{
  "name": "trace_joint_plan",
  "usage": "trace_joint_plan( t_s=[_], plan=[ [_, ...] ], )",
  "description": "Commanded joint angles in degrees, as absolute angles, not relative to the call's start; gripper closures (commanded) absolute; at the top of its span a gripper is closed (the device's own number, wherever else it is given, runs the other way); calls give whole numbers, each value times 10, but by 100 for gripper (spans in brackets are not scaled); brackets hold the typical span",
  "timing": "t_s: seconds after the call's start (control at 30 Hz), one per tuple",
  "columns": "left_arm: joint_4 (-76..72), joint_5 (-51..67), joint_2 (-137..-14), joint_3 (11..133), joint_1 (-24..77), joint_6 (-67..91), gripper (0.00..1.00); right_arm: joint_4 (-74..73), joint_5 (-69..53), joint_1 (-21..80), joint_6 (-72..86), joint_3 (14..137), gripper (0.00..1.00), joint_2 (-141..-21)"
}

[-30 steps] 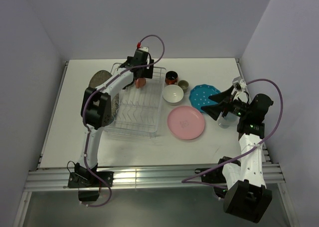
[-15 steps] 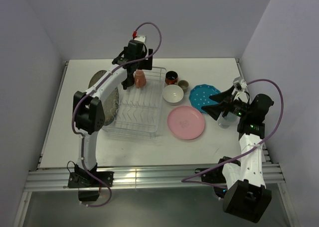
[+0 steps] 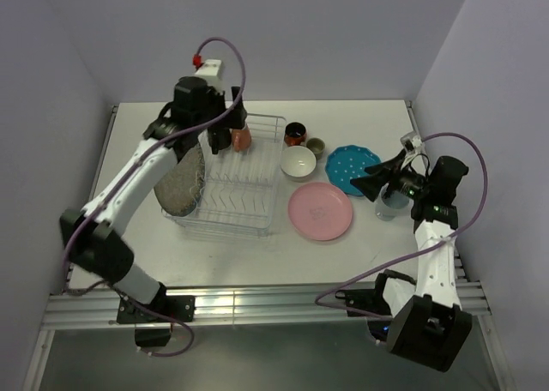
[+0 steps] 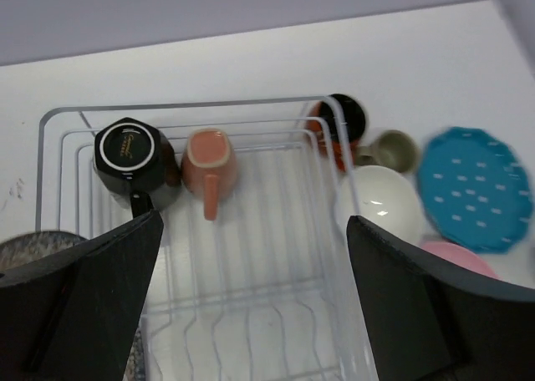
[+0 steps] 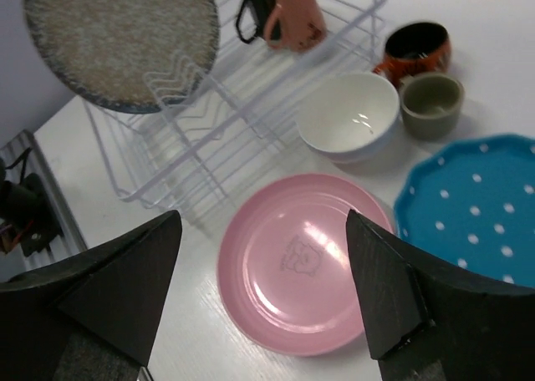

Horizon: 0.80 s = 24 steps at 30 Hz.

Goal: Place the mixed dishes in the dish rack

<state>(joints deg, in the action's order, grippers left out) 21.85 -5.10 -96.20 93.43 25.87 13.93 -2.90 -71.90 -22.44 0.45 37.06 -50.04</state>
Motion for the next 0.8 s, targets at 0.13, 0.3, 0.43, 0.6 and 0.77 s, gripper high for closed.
trace_joint_plan(
  t_s=[0.13,0.3,0.43,0.6,0.77],
  plan=[
    [76,174,-724,689,238,182,1,-205,-547,-169,-57,540,27,-652],
    [19,212,-649,573,238,154,1,-270,-325,-30,-31,681,30,-792],
    [13,190,-625,529,238,147,1,-282,-216,27,26,772,35,-901],
    [21,191,-629,531,238,153,2,-344,-144,66,7,917,44,-1066],
    [32,172,-631,535,238,144,3,-372,-149,76,-43,1000,52,-1162]
  ],
)
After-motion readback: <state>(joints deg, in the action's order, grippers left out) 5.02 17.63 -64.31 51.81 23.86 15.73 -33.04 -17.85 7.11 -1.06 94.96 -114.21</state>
